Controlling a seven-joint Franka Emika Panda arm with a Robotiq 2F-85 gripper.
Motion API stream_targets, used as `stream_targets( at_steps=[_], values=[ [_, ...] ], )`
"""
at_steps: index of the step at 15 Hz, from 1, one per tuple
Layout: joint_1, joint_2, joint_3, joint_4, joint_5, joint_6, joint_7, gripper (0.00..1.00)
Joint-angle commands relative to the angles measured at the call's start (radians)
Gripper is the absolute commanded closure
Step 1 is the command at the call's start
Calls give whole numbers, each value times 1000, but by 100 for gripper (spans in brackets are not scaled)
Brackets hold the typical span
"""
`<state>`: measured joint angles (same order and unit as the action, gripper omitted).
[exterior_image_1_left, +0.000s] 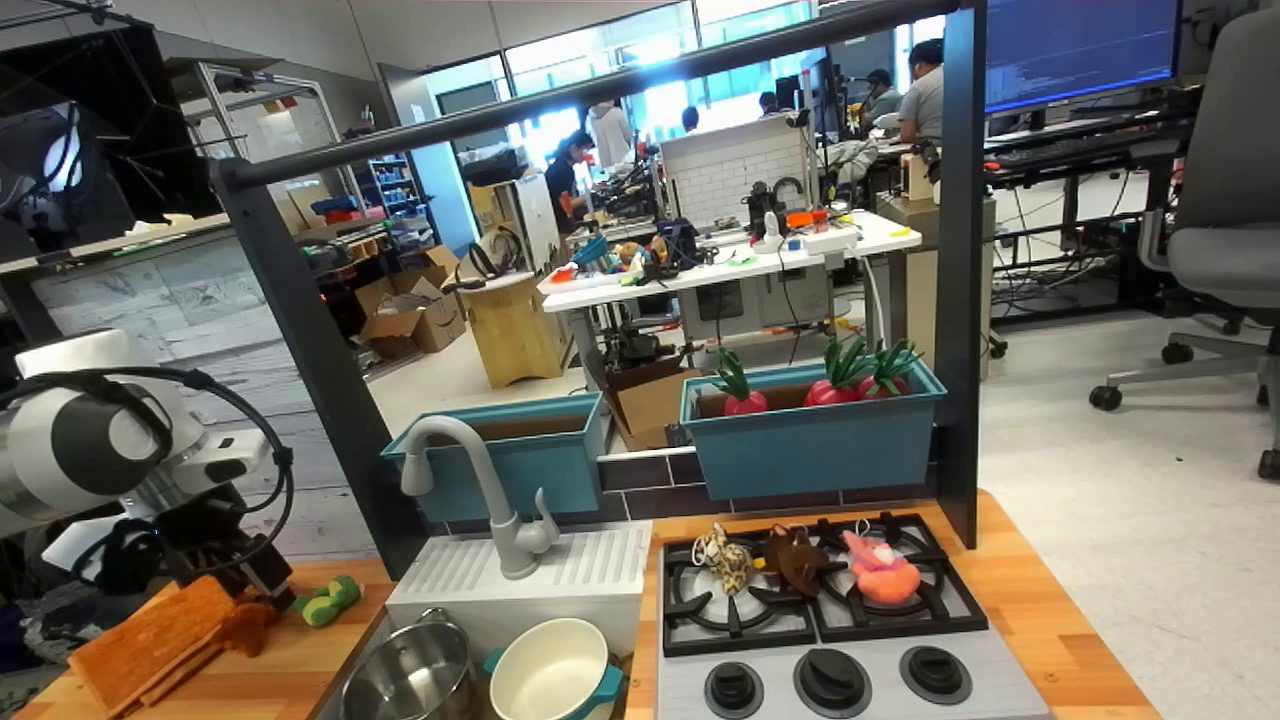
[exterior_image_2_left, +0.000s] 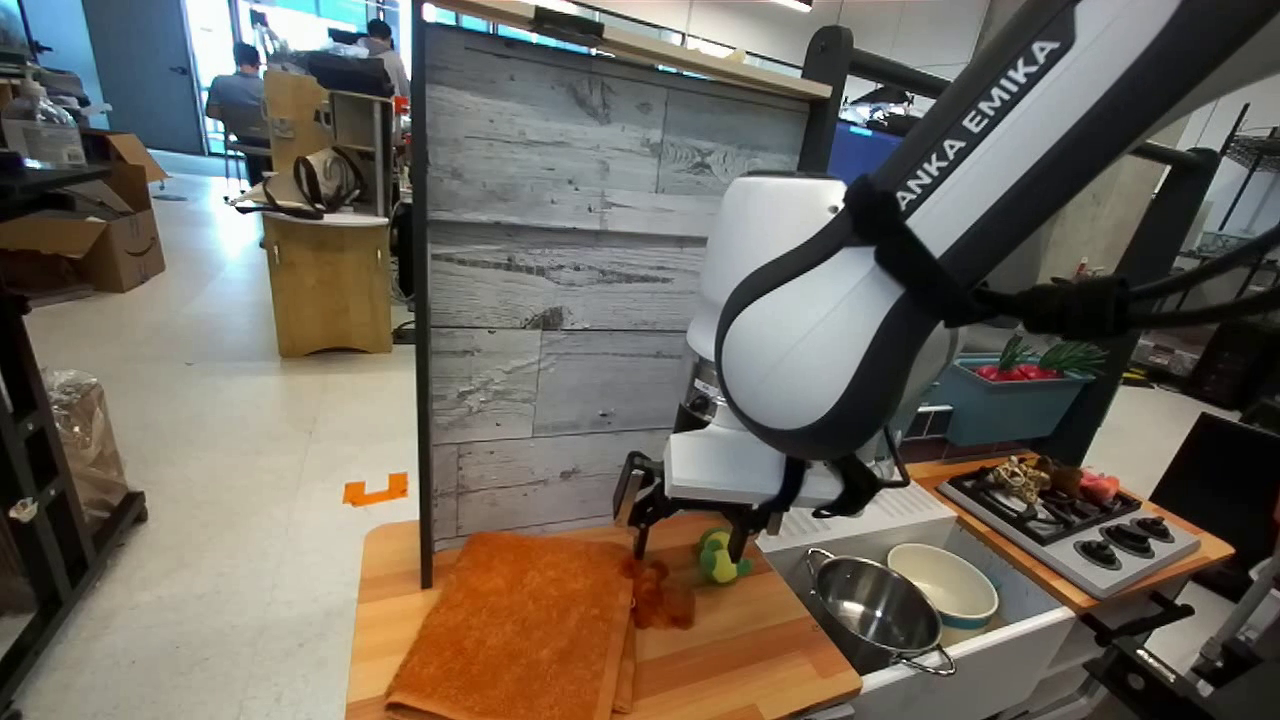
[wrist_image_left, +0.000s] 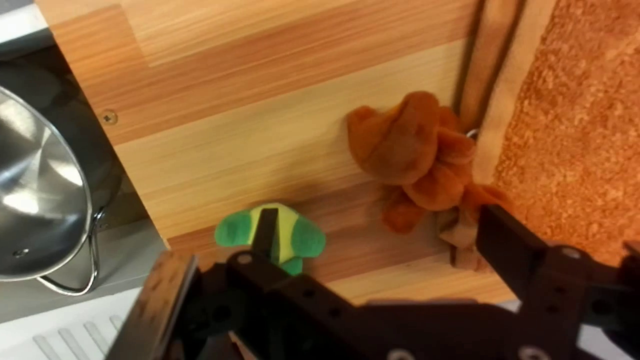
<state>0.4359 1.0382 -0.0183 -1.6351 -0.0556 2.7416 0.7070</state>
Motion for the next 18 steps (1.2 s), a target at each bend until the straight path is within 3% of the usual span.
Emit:
stream_targets(
  at_steps=[1,2,3,4,10,13,14,17,18],
  values=[
    [-45,33,56,47,65,-43,-94,0],
    [-51,42,63,56,80,-52,-110,0],
    [-52,50,63,64,94,-56,-120,25],
    [-54,57,61,70,105,-60,-130,26],
    [-91,67,73,103,171,-109,-171,73],
    [-83,32,50,93,181,-203,-132,95],
    [-74,4,33,77,180,-267,-104,100],
    [-76,-81,5,24,171,-437,-30,100],
    [-86,-110,1,-2,169,-446,-17,99]
  ],
)
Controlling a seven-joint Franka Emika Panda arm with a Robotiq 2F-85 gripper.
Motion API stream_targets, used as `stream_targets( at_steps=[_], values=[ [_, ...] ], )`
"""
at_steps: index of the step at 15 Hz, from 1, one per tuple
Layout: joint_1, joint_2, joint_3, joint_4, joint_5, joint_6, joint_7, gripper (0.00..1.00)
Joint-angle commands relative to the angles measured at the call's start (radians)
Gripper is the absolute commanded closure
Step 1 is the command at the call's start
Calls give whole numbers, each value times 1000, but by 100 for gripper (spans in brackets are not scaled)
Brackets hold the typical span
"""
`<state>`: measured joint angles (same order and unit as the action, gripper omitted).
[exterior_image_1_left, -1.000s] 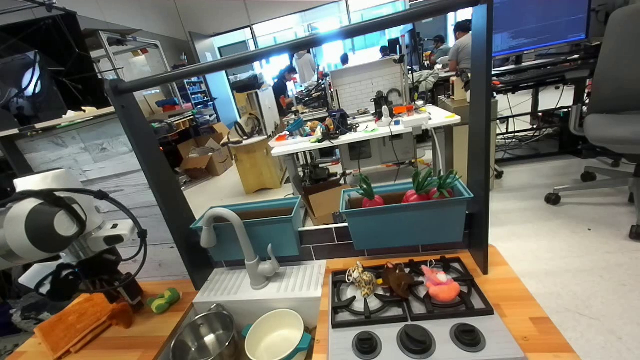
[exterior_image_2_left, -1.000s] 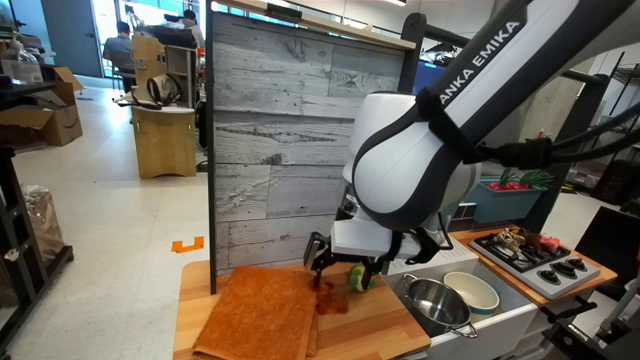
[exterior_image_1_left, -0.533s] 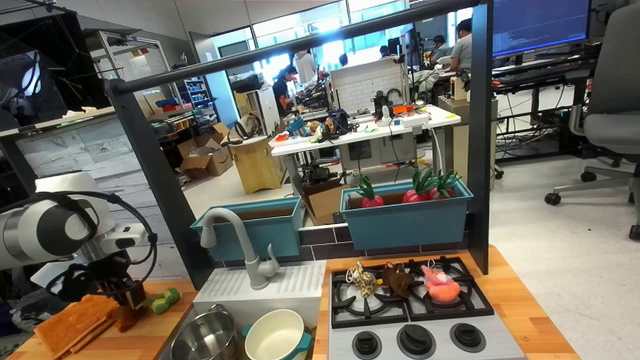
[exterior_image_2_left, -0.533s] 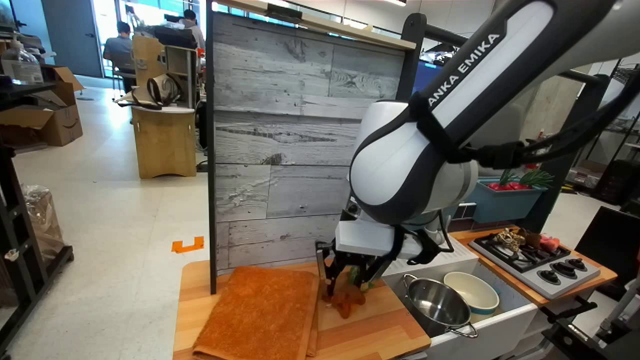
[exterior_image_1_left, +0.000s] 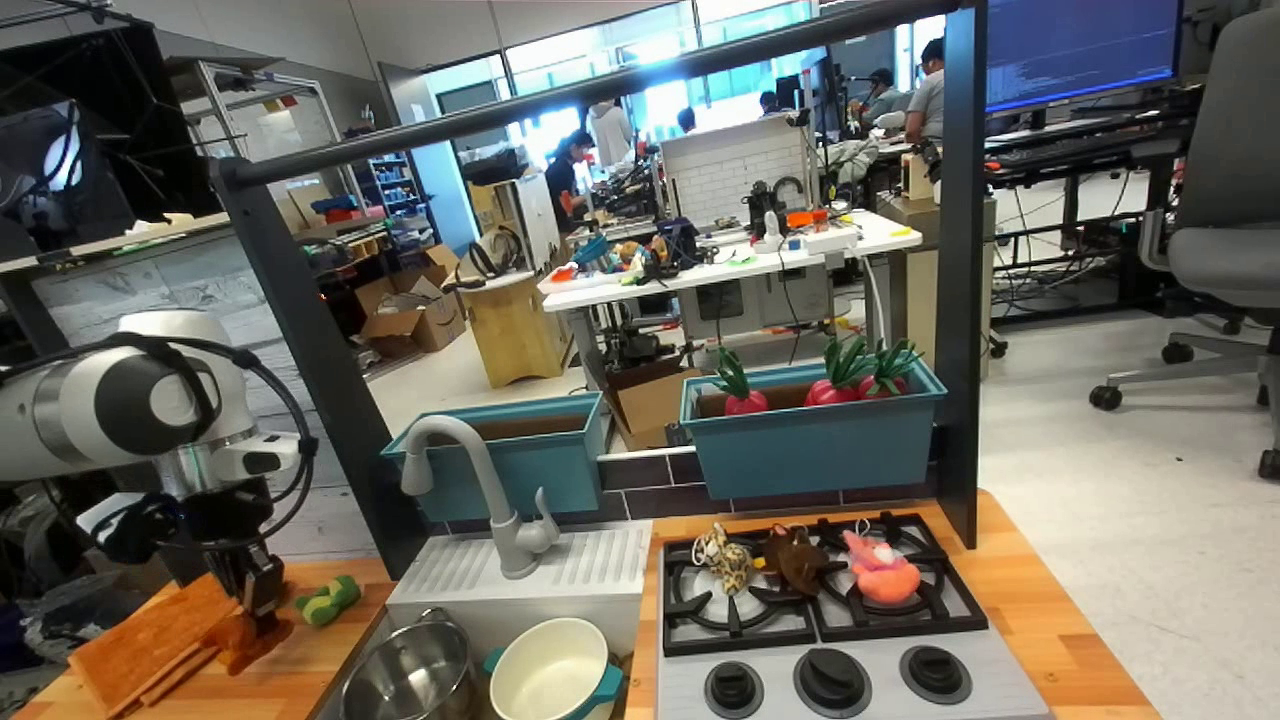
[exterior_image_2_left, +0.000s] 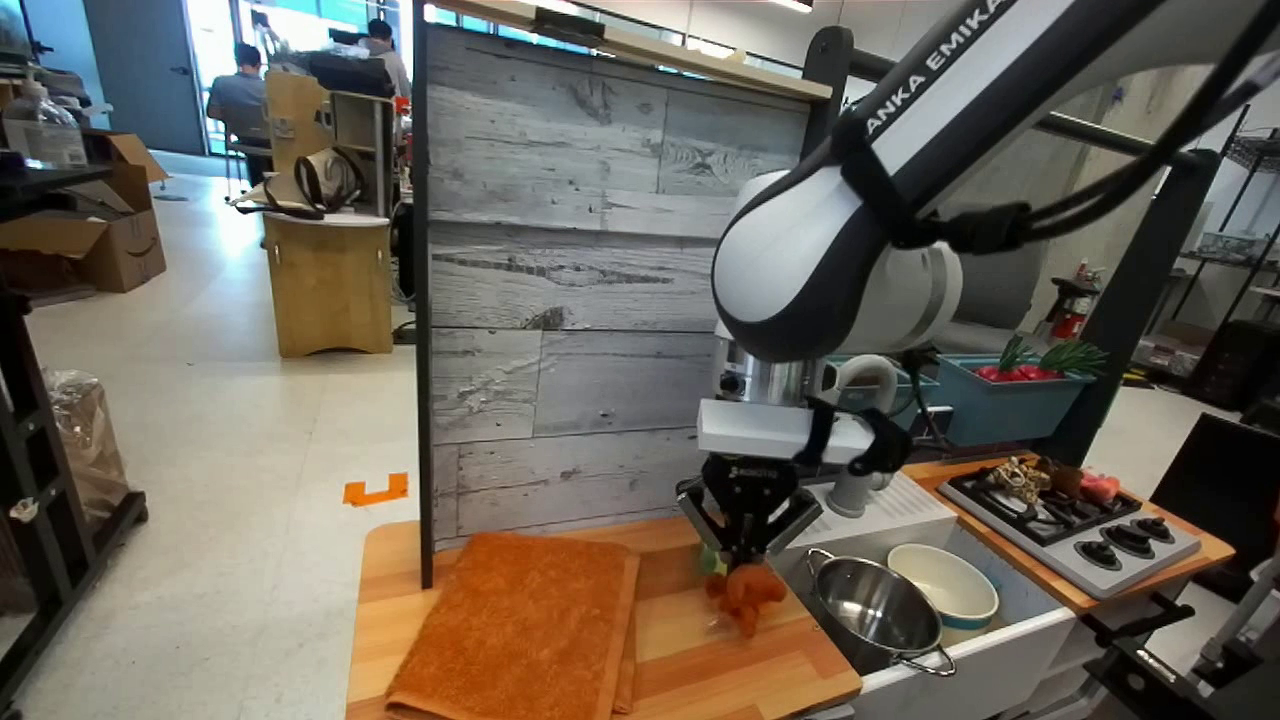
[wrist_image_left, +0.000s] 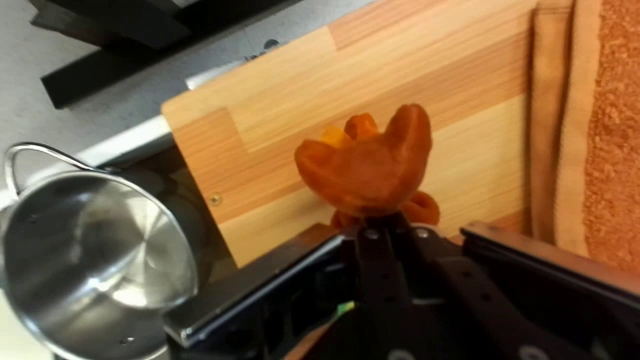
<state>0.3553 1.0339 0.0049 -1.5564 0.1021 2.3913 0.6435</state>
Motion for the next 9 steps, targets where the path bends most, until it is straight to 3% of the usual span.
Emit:
stream_targets(
  at_steps=[1,5,9],
  values=[
    [-12,-129,-29,-98,12,-89,68,99],
    [-45,-107,-81,-66,4,-186,201,99],
    [-51,-13,-141,-40,-20,-182,373,99]
  ],
)
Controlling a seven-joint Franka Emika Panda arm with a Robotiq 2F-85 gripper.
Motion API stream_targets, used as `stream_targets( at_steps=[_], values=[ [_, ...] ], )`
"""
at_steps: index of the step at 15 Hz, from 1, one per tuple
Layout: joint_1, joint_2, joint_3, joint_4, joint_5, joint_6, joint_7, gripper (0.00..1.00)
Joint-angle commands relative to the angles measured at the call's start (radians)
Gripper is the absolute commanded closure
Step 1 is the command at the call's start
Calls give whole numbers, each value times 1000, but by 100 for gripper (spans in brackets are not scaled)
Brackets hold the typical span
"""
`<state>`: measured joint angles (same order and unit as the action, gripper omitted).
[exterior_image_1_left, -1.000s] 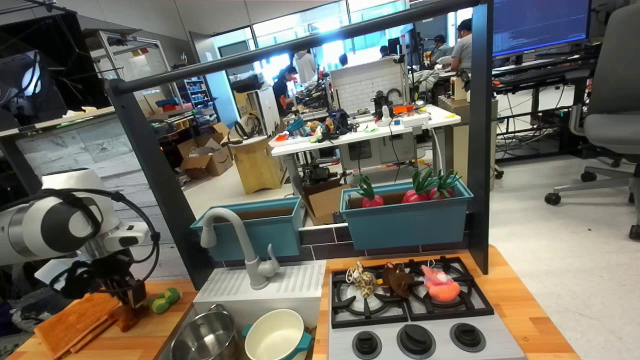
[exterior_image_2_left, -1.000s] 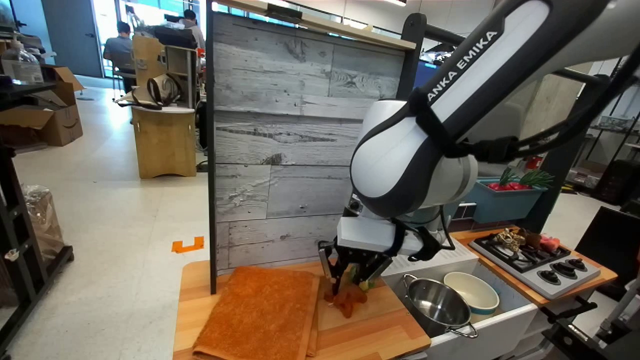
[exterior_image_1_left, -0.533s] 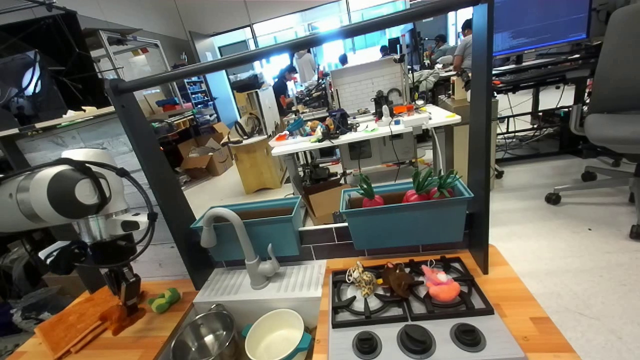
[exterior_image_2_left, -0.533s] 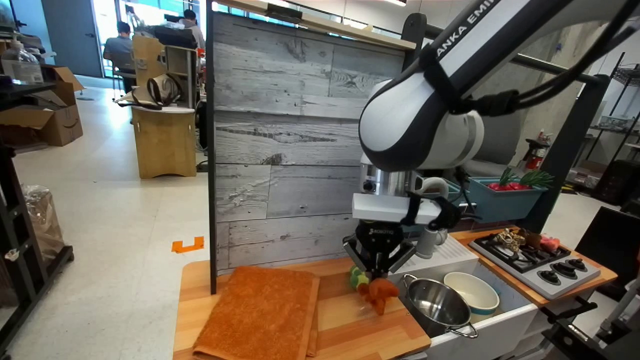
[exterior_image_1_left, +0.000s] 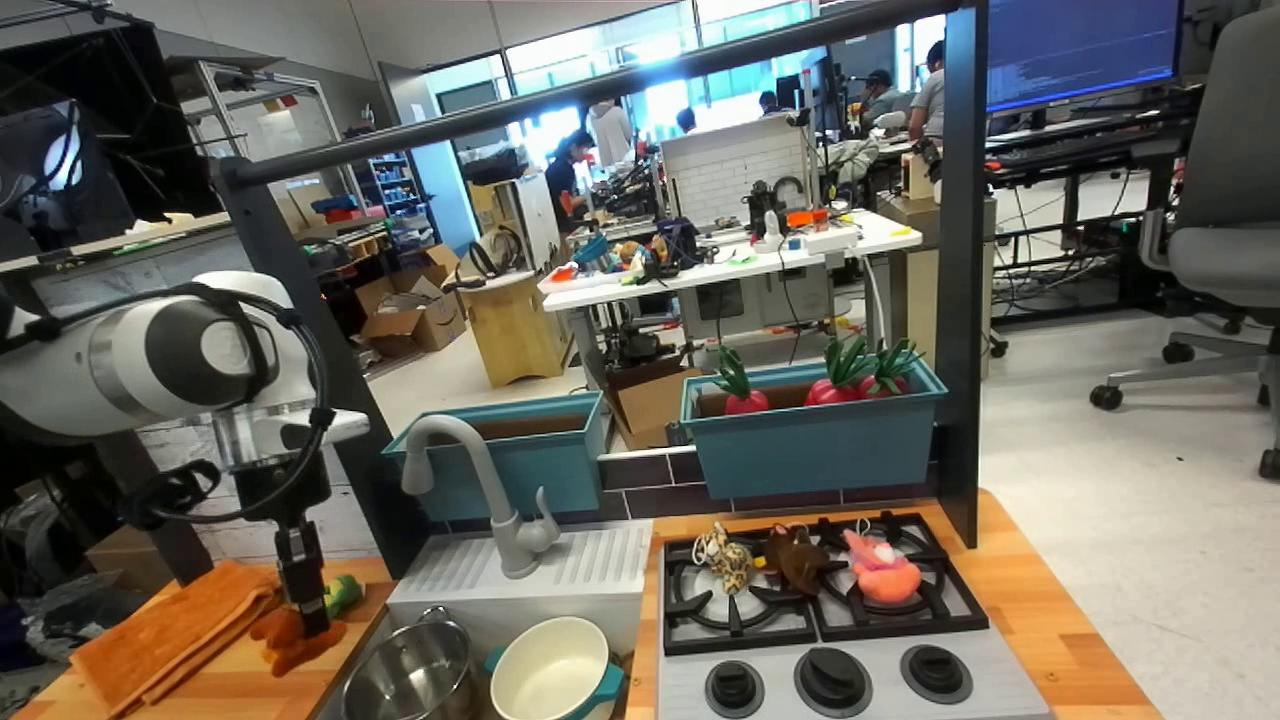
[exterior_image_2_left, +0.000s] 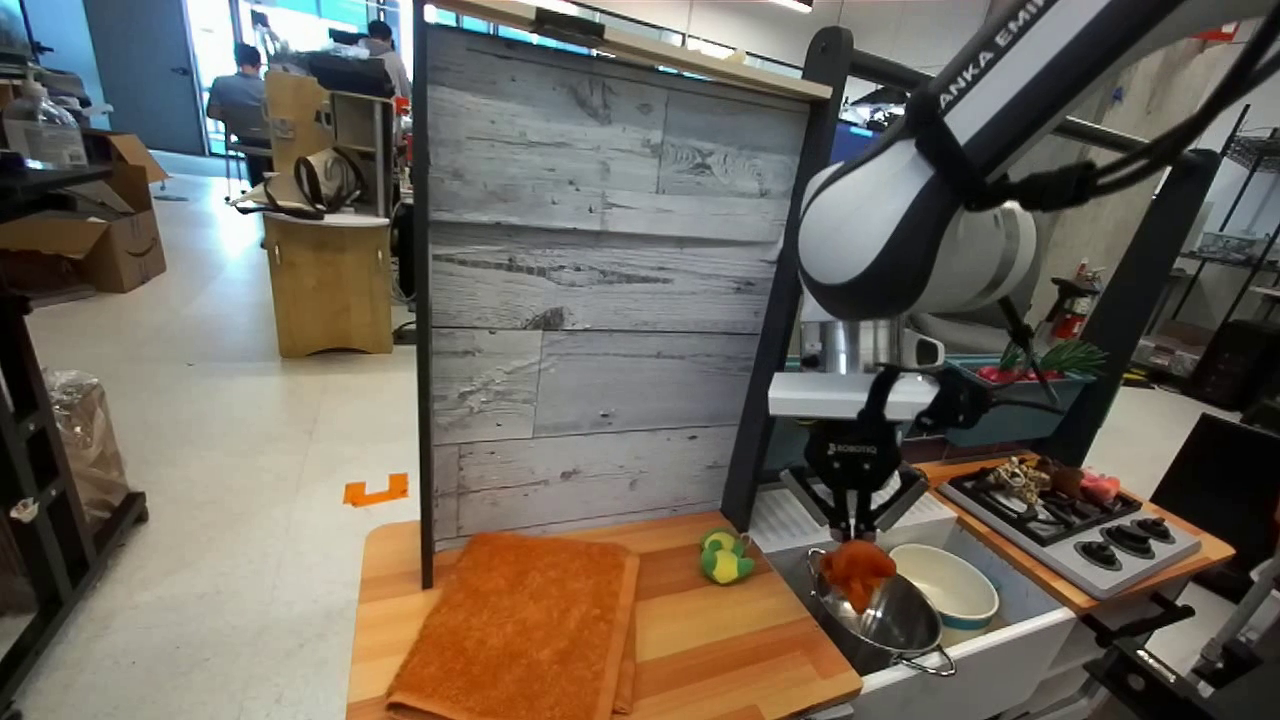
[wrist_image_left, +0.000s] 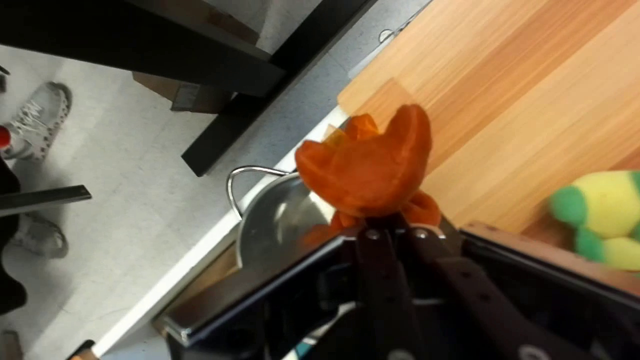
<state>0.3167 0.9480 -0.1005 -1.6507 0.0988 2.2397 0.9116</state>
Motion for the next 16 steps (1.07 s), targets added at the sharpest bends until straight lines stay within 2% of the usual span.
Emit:
stream_targets(
  at_steps=[1,5,8,9,10,12,16],
  values=[
    [-10,103,-58,72,-25,-20,152,99],
    [20,163,-131,112,-102,35,301,99],
    [31,184,-138,133,-169,63,369,99],
    [21,183,-122,140,-173,47,372,71],
    [14,176,-107,142,-175,16,369,70],
    [7,147,-78,126,-173,-9,339,56],
    [38,31,-62,-32,-201,173,278,27]
  ],
)
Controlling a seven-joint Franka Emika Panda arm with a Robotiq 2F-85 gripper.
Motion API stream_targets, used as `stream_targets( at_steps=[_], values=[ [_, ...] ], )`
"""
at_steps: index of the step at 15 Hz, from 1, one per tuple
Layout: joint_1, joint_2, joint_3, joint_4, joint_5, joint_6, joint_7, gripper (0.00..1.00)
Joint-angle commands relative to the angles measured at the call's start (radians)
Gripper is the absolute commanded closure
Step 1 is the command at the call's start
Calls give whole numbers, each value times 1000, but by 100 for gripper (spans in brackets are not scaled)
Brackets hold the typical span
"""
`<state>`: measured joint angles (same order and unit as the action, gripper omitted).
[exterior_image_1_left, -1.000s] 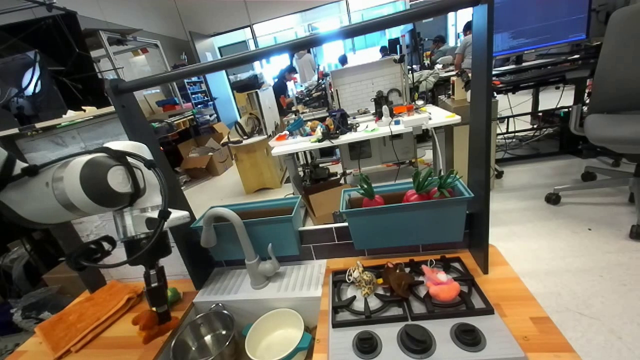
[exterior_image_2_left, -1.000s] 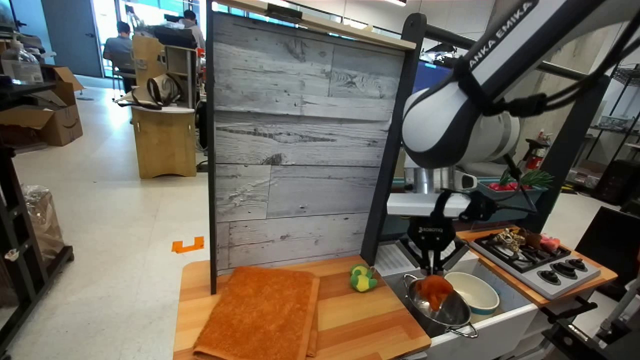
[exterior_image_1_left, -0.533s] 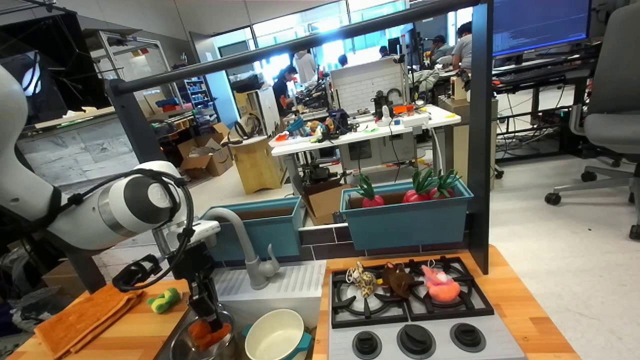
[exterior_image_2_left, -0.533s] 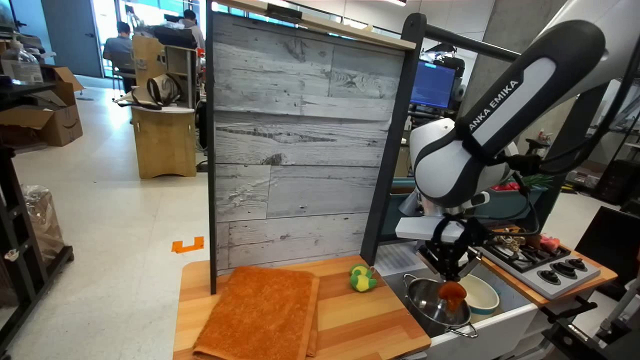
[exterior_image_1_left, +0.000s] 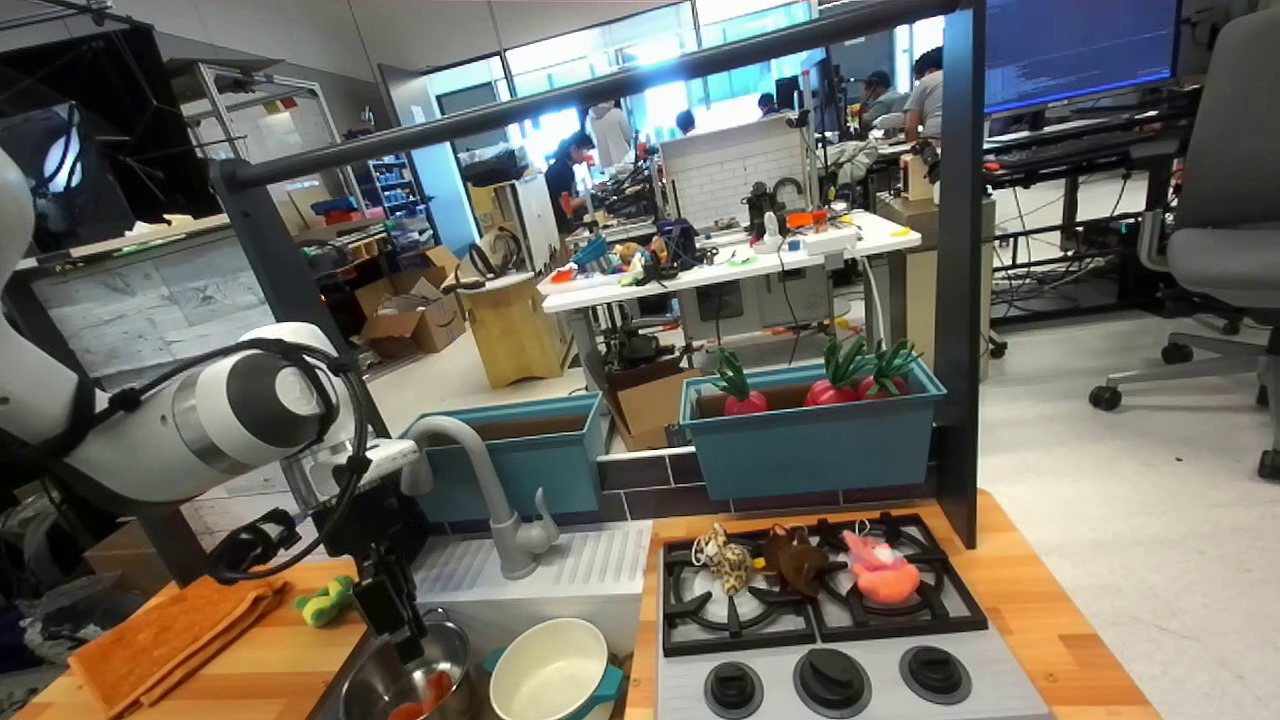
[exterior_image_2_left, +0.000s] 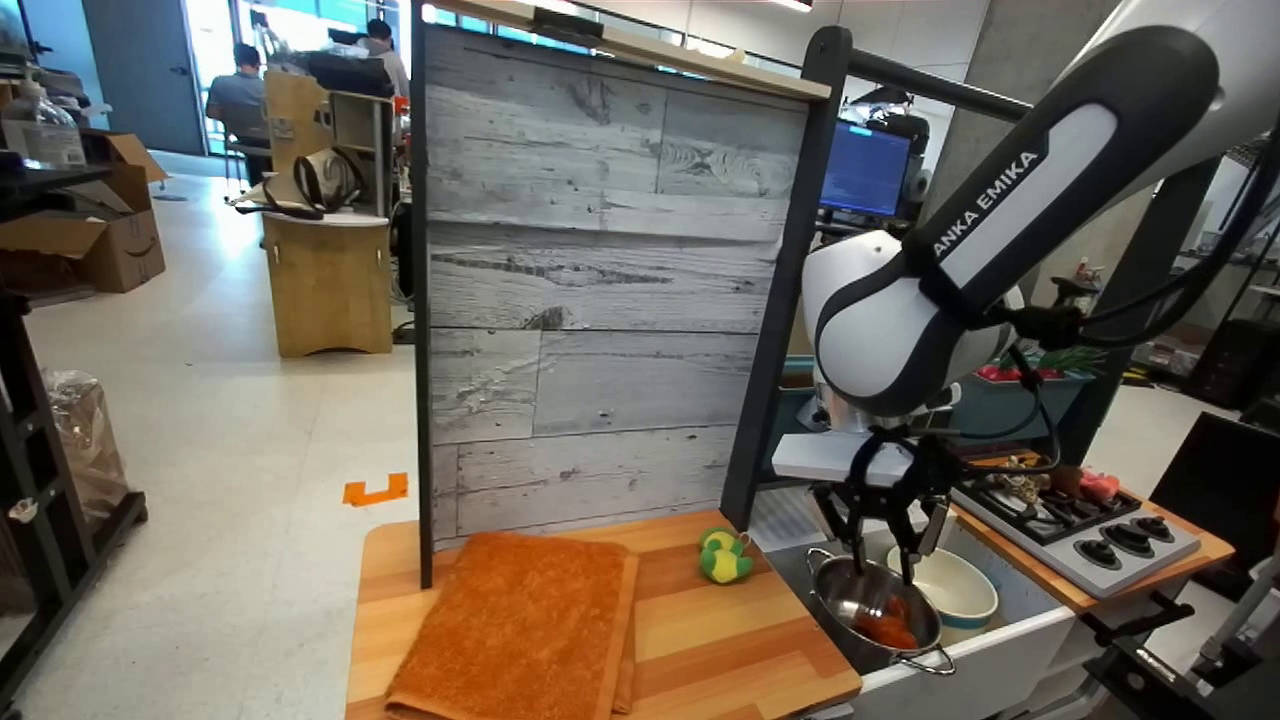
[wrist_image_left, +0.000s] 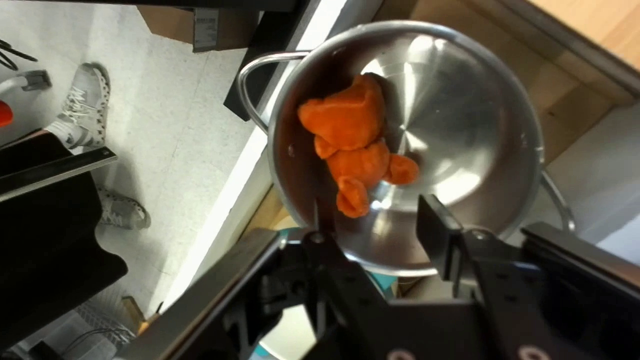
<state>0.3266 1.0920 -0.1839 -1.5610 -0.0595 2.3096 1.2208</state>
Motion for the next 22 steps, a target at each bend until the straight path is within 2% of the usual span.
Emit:
stream_targets(
  at_steps=[1,4,7,10,12,14,17,18,20,22],
  values=[
    [37,-145,26,-161,-54,160,-48,20],
    [122,-236,-3,-282,-116,319,-30,0],
    [191,-256,-28,-325,-189,447,-39,0],
    [253,-171,-83,-259,-249,532,-50,0],
    [246,-98,-80,-183,-233,536,-79,0],
    [197,-26,-30,-98,-192,539,-139,0],
    [95,52,100,3,-125,533,-275,0],
    [183,-1,10,-82,-124,519,-213,0],
    [141,41,59,-28,-93,519,-271,0],
    [134,54,60,-7,-89,506,-273,0]
  ],
)
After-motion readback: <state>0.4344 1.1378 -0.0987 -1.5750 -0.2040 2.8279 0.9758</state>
